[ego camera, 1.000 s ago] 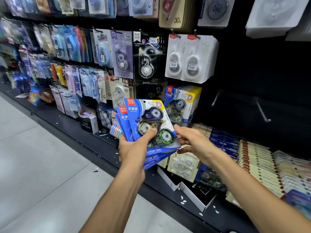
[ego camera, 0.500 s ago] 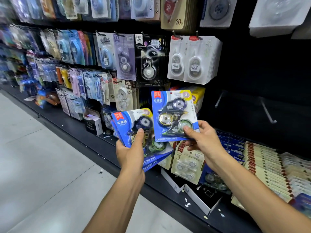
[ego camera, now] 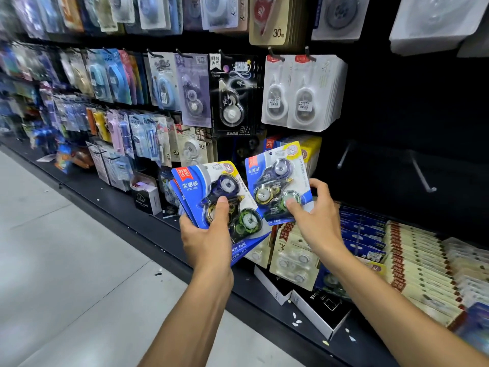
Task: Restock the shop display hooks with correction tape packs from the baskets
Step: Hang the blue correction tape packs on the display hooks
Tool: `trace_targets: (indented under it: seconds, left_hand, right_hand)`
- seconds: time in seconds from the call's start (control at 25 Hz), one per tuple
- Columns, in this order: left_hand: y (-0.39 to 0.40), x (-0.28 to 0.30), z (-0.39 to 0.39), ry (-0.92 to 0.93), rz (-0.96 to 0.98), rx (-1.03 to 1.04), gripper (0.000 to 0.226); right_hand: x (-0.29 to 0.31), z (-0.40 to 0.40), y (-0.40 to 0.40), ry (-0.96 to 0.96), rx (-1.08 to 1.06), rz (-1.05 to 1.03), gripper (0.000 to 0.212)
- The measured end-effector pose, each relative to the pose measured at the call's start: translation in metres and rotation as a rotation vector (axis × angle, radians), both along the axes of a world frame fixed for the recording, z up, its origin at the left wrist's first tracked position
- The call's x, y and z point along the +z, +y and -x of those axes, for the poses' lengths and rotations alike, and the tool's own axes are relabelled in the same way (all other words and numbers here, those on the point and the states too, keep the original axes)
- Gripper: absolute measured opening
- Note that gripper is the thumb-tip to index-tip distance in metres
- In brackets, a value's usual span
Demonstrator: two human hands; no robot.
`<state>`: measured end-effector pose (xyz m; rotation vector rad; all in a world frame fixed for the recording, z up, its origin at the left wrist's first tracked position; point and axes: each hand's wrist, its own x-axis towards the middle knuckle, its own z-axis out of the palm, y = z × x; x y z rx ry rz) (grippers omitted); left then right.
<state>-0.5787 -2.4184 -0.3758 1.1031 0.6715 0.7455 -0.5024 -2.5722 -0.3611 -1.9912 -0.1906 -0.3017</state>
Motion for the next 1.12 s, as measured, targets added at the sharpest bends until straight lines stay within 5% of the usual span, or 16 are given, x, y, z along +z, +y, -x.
trace_targets:
  seconds: [0.12, 0.4, 0.72, 1.12]
  left_hand:
    - [0.000, 0.000, -0.001, 0.000, 0.042, 0.001, 0.047]
    - [0.005, 0.008, 0.004, -0.033, 0.091, 0.040, 0.030]
    - [0.005, 0.003, 0.004, 0.004, 0.078, 0.025, 0.028]
    - [-0.005, -0.005, -0.005, 0.033, 0.058, -0.017, 0.036]
  right_hand:
    - [-0.003, 0.003, 0.005, -0.065, 0.060, -0.001, 0.062]
    - [-0.005, 0.000, 0.011, -0.106, -0.038, -0.160, 0.022]
    - [-0.009, -0.049, 0.021, 0.126, -0.028, 0.083, 0.052]
    - [-0.007, -0.115, 0.022, 0.177, -0.221, 0.231, 0.052]
